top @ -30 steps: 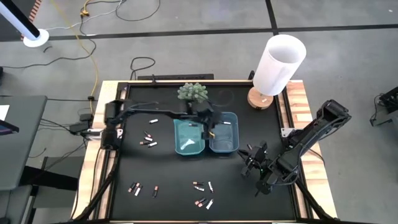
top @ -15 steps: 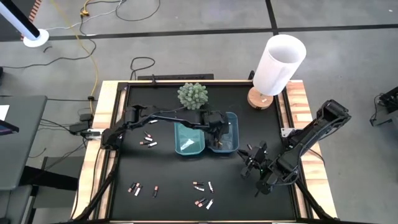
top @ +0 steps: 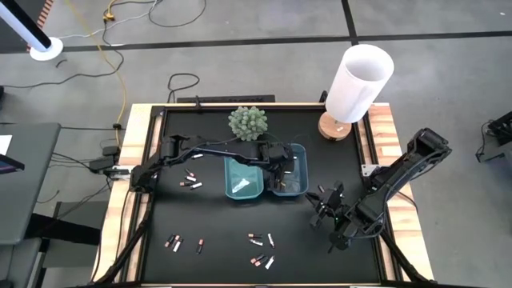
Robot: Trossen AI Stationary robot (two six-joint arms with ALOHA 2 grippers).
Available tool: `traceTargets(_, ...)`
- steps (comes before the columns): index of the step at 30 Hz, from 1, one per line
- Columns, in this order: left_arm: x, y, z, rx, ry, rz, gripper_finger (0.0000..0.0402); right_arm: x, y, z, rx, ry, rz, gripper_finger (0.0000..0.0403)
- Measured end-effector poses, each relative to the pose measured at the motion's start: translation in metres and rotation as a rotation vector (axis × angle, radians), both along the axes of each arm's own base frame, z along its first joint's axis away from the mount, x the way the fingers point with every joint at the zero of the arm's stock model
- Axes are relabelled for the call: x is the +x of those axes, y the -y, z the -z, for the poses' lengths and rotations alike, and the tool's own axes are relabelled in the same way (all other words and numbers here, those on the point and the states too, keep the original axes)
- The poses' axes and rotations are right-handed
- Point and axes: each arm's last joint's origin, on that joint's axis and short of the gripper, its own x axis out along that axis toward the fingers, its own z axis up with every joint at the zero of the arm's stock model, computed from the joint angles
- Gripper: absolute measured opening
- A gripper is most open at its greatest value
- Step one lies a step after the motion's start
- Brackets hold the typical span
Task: Sort batteries
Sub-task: Put the white battery into the blue bin
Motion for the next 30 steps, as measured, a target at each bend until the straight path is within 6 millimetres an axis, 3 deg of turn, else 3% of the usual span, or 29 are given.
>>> traceTargets(7,0.003,-0.001,-0.011,0.006,0.008,0.006,0.0133,0.0,0.0,0.0,0.0,0.0,0.0,0.0059)
traceTargets(17,0.0,-0.016,-0.073,0.03,-0.034,-0.017,0.0133,0.0,0.0,0.0,-0.005,-0.005,-0.001,0.0059)
traceTargets(24,-0.056,-0.061,-0.127,-0.014,-0.076,-0.183,0.0131,0.0,0.0,0.0,-0.003,-0.007,-0.003,0.0059)
traceTargets(30,-0.126,-0.071,-0.149,-0.046,0.014,-0.255,0.013,0.0,0.0,0.001,0.02,-0.021,-0.011,0.0059)
